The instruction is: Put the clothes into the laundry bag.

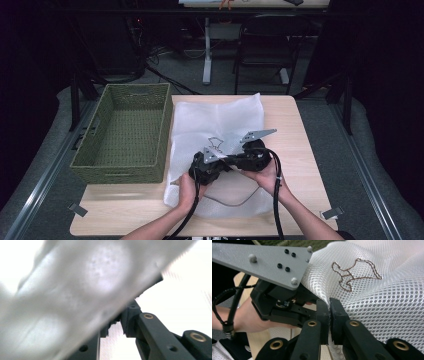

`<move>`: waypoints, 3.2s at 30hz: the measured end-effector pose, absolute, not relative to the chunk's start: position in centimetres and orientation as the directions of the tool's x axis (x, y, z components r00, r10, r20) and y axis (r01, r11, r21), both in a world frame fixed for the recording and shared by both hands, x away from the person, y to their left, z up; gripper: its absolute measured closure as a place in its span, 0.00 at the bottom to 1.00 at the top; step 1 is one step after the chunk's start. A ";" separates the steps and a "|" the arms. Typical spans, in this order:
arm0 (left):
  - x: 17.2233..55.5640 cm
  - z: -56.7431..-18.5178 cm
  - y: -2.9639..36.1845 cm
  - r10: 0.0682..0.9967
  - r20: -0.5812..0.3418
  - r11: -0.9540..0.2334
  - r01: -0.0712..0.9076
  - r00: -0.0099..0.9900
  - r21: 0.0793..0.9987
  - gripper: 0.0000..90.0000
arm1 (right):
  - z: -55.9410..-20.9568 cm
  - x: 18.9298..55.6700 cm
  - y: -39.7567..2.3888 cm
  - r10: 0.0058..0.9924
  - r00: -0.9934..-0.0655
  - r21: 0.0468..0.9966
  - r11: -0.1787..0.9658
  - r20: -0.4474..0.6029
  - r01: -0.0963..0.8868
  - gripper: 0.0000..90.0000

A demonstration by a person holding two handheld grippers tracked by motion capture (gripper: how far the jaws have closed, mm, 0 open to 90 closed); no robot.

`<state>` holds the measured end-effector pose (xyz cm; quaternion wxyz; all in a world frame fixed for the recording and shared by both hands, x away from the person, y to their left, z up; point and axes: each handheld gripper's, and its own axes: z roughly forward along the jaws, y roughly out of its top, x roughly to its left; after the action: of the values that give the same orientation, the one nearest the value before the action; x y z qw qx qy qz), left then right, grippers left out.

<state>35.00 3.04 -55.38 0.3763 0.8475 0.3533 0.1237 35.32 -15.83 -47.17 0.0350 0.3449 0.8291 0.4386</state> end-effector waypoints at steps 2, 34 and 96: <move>34.7 -55.8 3.0 0.672 -0.072 -0.489 0.514 0.737 0.705 0.77 | -47.8 35.6 -16.0 0.611 -0.752 0.731 0.391 0.248 0.559 0.96; 32.5 -51.9 9.3 0.652 0.125 -0.607 0.416 0.748 0.677 0.33 | -48.0 35.8 -16.6 0.615 -0.747 0.713 0.405 0.251 0.573 0.96; 28.5 -51.9 14.9 0.601 -0.112 -0.638 0.559 0.792 0.530 0.18 | -50.0 33.5 -14.6 0.472 -0.878 0.567 0.701 0.085 0.432 0.22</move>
<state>28.47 14.88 -51.90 0.2797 0.9042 0.3207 0.0370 33.47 -14.65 -49.97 0.0332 0.2452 0.9216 0.2989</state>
